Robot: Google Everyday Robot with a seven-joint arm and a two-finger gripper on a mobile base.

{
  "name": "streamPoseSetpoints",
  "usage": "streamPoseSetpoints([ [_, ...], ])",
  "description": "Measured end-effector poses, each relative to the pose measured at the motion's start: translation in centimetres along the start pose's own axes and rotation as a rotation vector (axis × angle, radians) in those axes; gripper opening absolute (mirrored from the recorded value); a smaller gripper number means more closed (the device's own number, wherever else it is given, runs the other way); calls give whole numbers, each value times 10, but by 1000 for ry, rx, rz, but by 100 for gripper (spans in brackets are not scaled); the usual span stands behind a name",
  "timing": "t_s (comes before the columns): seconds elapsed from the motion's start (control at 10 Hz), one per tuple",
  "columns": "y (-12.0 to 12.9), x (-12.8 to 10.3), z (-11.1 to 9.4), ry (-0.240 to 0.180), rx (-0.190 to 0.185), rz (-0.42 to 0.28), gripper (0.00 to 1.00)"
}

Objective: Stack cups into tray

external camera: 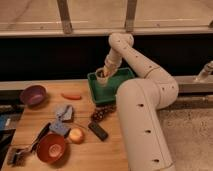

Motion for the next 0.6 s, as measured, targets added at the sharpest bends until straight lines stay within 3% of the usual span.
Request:
streamPoseSetpoints([
  [0.3, -12, 1, 15, 20, -3, 45, 4],
  [0.6, -16, 2, 16, 14, -11, 57, 4],
])
